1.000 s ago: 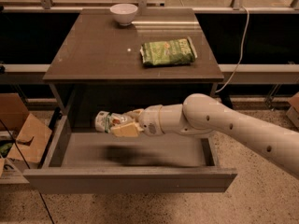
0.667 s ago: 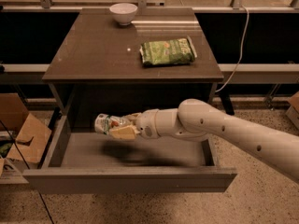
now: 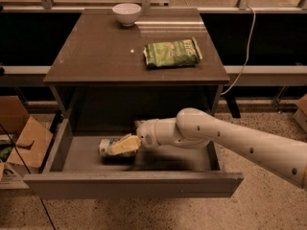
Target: Place 7up can into top drawer
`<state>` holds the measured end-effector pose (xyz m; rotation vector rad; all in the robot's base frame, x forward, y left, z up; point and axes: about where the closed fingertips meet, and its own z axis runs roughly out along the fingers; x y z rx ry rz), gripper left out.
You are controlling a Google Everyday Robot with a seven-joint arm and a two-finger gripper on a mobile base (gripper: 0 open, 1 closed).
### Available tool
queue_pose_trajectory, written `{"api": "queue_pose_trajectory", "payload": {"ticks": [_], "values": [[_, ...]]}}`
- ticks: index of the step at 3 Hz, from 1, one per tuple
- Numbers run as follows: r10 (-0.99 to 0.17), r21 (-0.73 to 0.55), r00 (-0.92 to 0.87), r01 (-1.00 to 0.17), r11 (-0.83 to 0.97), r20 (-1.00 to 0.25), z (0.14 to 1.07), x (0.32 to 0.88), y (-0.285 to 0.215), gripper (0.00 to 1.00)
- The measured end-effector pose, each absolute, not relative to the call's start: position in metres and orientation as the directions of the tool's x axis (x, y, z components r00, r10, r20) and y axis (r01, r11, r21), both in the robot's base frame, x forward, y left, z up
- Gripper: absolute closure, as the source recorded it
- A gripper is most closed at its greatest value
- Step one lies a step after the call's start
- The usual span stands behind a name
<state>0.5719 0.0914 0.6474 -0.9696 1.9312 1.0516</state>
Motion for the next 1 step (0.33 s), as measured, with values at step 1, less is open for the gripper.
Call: {"api": "queue_pose_trajectory", "payload": {"ticks": [1], "values": [[-0.271,0.341,-0.458,-0.858,0.385,-0.847,0.6462,0.5721,0.0912,0.00]]}}
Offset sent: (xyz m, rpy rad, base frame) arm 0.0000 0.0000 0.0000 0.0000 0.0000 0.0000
